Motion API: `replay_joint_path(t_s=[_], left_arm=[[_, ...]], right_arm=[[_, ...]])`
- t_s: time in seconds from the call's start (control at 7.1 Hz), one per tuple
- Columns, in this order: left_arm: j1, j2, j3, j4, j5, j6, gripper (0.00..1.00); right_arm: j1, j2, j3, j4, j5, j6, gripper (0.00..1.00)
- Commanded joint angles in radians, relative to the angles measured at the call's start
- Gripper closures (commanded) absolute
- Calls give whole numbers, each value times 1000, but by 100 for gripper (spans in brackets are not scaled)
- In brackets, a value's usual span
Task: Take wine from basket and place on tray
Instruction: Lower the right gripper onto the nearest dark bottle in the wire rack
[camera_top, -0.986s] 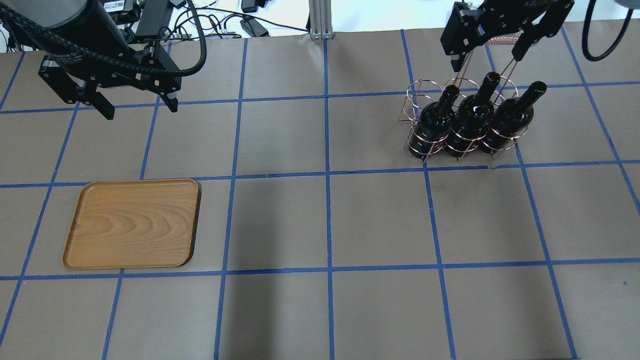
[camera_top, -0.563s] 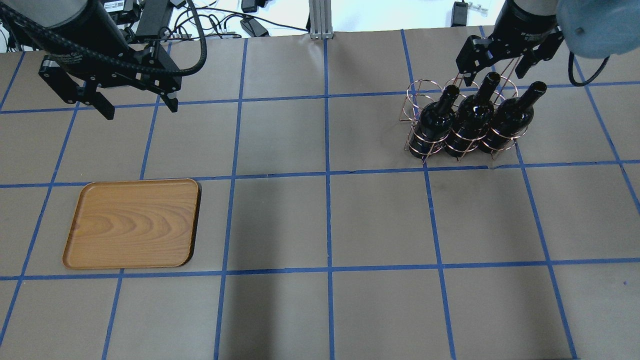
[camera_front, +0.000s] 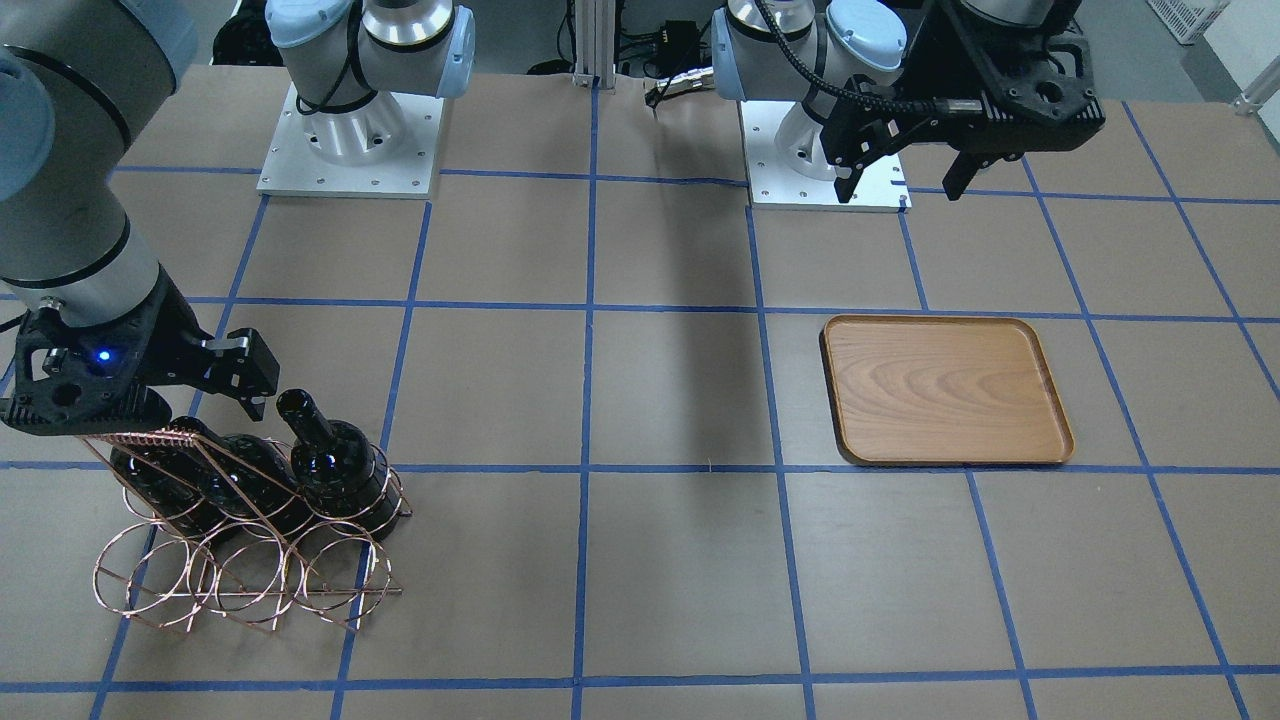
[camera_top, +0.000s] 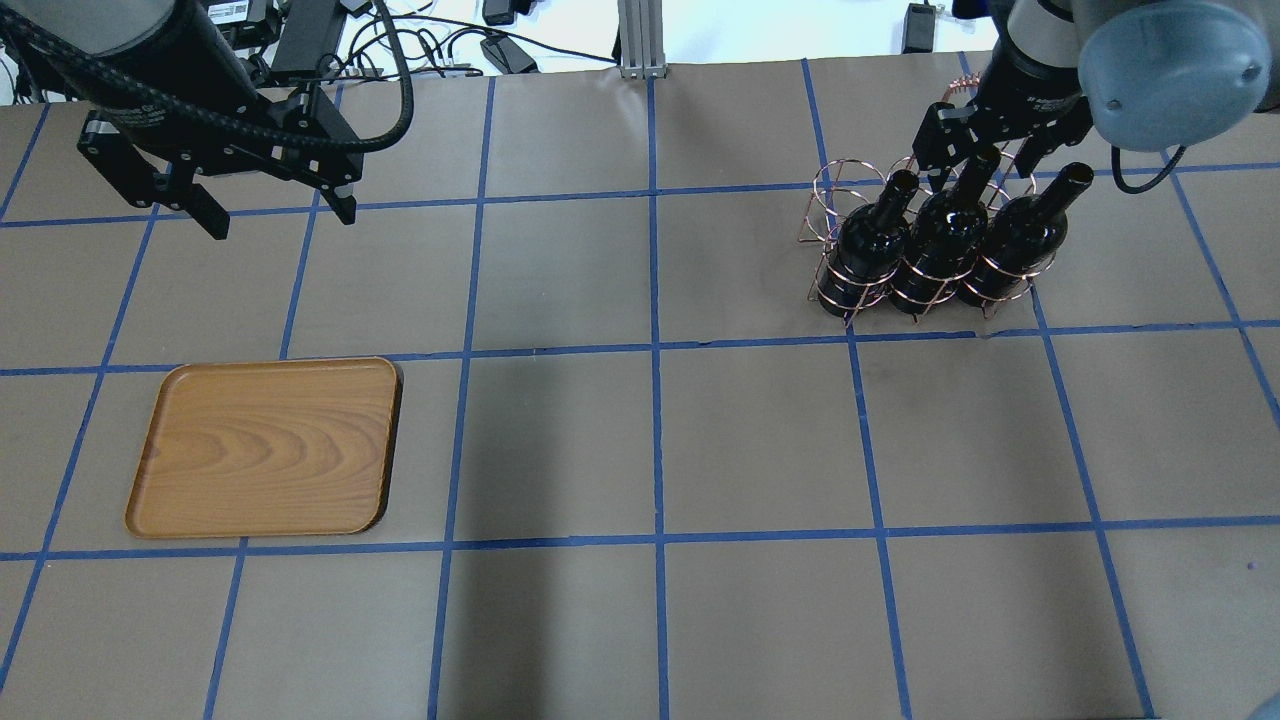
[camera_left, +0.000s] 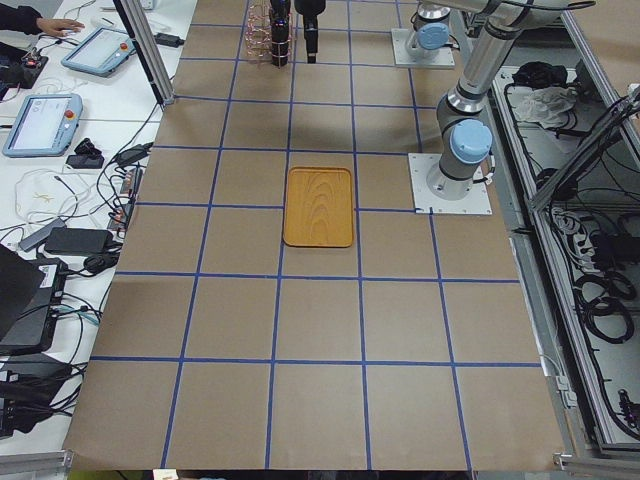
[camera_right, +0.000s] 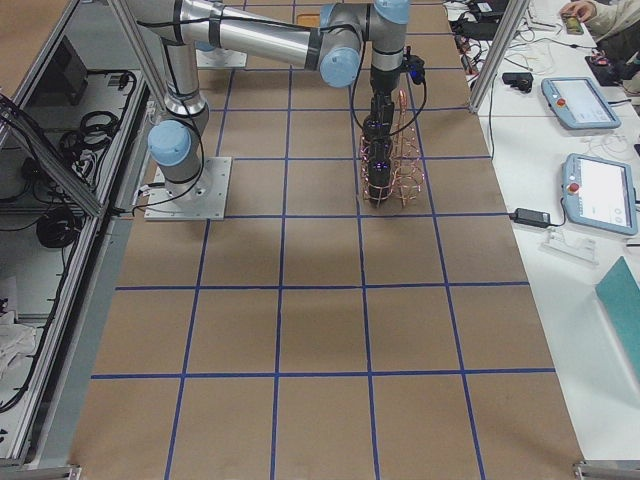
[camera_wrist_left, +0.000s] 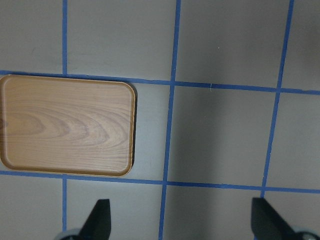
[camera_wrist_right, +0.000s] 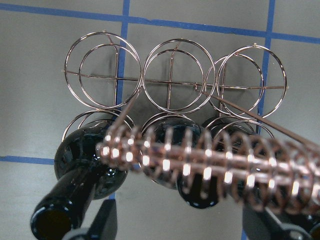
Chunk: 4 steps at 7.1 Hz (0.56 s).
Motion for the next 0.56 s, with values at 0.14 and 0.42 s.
replay_joint_path(t_s=[0.14,0.42], left_arm=[[0,0,0,0,0,0,0],[0,0,0,0,0,0,0]], right_arm=[[-3,20,1,-23,-1,-35,32],[-4,30,-1,-50,-1,-38,44]])
